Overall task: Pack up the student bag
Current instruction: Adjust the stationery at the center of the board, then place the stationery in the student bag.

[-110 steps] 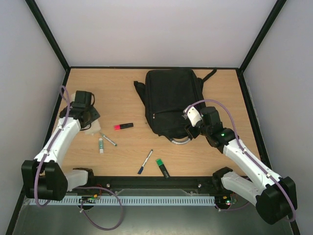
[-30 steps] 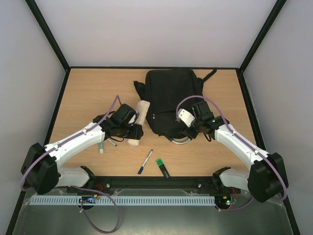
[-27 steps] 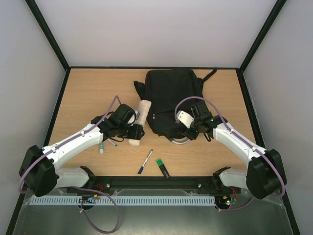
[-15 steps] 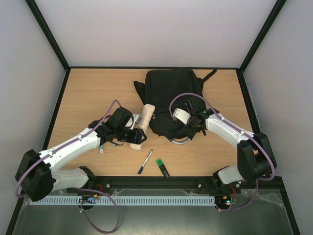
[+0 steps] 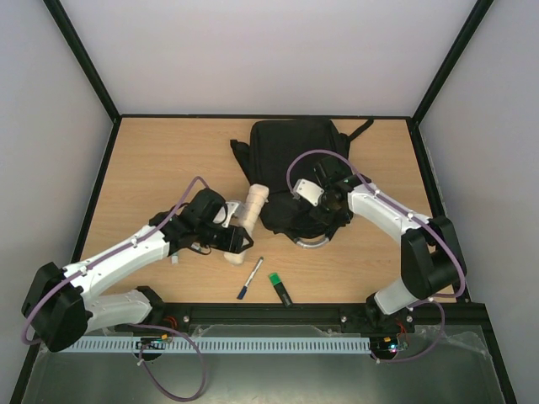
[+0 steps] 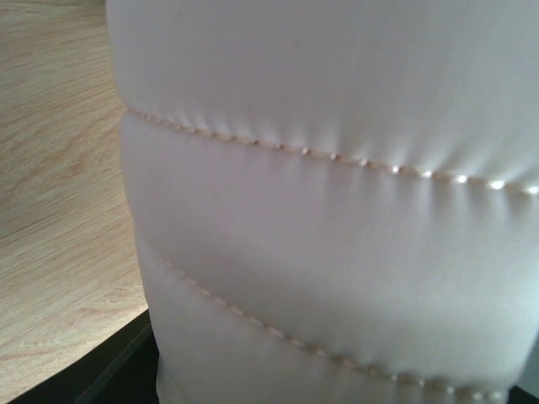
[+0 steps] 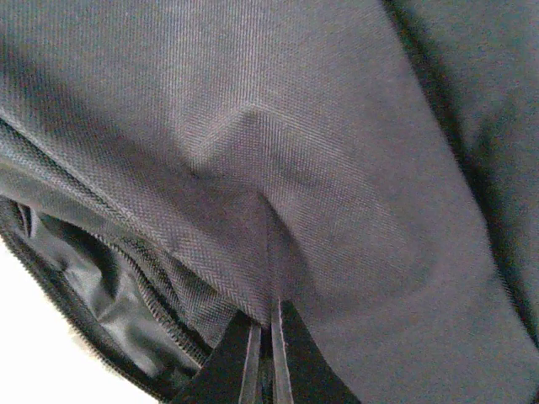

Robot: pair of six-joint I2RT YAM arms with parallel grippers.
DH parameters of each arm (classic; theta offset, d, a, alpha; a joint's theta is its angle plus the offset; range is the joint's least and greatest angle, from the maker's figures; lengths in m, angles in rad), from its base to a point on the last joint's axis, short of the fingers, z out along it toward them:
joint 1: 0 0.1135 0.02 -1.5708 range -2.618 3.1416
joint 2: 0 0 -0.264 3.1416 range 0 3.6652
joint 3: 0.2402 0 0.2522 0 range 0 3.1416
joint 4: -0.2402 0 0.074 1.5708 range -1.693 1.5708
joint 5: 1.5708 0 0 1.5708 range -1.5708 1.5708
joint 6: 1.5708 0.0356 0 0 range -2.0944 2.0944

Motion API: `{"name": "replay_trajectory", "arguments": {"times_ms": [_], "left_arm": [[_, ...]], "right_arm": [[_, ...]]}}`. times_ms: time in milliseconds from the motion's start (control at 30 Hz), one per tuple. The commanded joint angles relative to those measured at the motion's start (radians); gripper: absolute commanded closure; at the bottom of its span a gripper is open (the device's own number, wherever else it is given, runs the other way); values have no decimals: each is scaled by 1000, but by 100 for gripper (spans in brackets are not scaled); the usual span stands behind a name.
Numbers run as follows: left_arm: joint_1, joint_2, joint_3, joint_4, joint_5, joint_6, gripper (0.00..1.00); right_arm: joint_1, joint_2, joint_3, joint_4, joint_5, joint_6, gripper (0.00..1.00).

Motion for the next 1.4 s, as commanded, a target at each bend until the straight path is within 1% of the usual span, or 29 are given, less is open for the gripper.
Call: {"name": "replay_trajectory", "arguments": {"times_ms": [0,267,433,600,700,800,900,1000,1133,1267,1367], "left_arm": [[-17,-19,-19,18,51,14,41],[-116,6,-40,73,147,11,42],[-177,58,-40,119,185,13,42],[-234,131,-34,151,197,25,43],[-235,182,-16,169,166,-1,44],[-235,244,20,224,140,-53,46],[-232,307,80,240,75,-94,45],[-204,365,138,242,32,-134,45],[-168,412,210,199,-87,-155,46],[-127,457,270,188,-165,-172,47],[-99,528,341,158,-191,-187,46]], "right_arm": [[-2,-49,90,-75,-18,61,99],[-2,-115,253,-107,-40,158,99],[-2,-120,284,-86,-33,217,99],[-2,-120,324,-90,-78,274,99],[-2,-122,354,-98,-108,299,99],[-2,-119,371,-107,-136,314,99],[-2,-116,366,-106,-152,317,99],[-2,-112,369,-116,-159,318,99],[-2,-128,377,-130,-186,329,99],[-2,-149,372,-125,-211,336,99],[-1,-157,374,-122,-238,323,99]]}}
